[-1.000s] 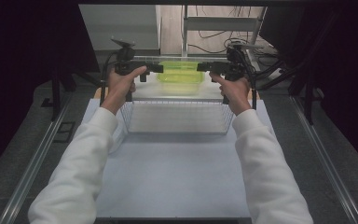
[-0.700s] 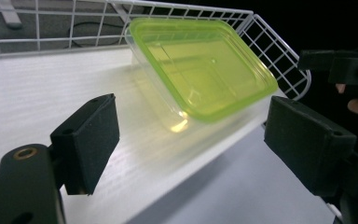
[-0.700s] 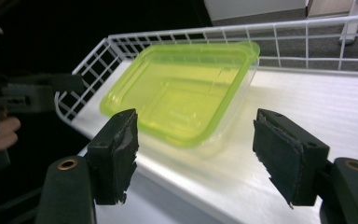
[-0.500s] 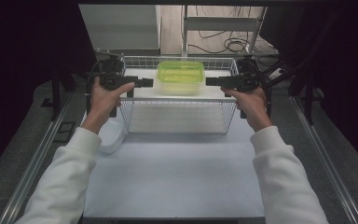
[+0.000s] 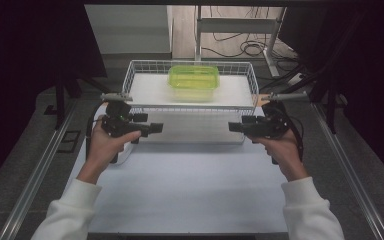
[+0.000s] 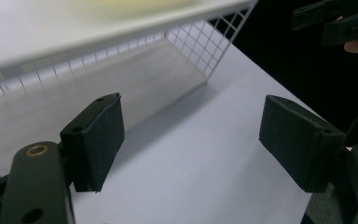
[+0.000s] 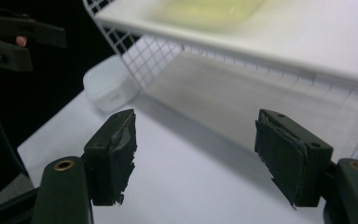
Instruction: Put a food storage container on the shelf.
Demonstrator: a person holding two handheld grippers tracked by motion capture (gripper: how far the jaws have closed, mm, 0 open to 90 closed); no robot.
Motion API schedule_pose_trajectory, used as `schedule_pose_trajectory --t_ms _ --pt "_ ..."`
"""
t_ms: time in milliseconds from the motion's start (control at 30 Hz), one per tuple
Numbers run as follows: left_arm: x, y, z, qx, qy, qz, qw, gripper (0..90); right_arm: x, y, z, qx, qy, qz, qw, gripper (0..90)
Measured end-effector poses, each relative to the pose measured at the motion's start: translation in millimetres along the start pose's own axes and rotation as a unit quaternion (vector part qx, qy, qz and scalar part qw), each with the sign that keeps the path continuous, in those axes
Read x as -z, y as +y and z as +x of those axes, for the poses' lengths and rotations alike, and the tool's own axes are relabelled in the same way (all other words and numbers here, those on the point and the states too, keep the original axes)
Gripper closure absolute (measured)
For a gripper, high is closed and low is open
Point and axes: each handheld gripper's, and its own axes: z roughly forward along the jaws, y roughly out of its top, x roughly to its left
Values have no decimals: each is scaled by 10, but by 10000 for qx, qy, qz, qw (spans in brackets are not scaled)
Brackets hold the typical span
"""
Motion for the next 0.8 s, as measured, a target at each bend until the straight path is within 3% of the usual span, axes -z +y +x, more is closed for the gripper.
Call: schedule_pose_trajectory --t_ms 233,433,567,800 --pt "-116 -509 7 5 123 393 9992 220 1 -486 47 101 42 267 9996 301" --pt "-178 -830 56 9 232 770 9968 226 -93 -842 12 -20 35 565 9984 301" --pt "-195 -931 45 -81 272 910 9954 231 -176 -1022 -18 -87 -20 810 9967 302" --pt "-217 -955 33 -129 327 1008 9943 239 -225 -1073 -25 -63 -83 914 9958 303"
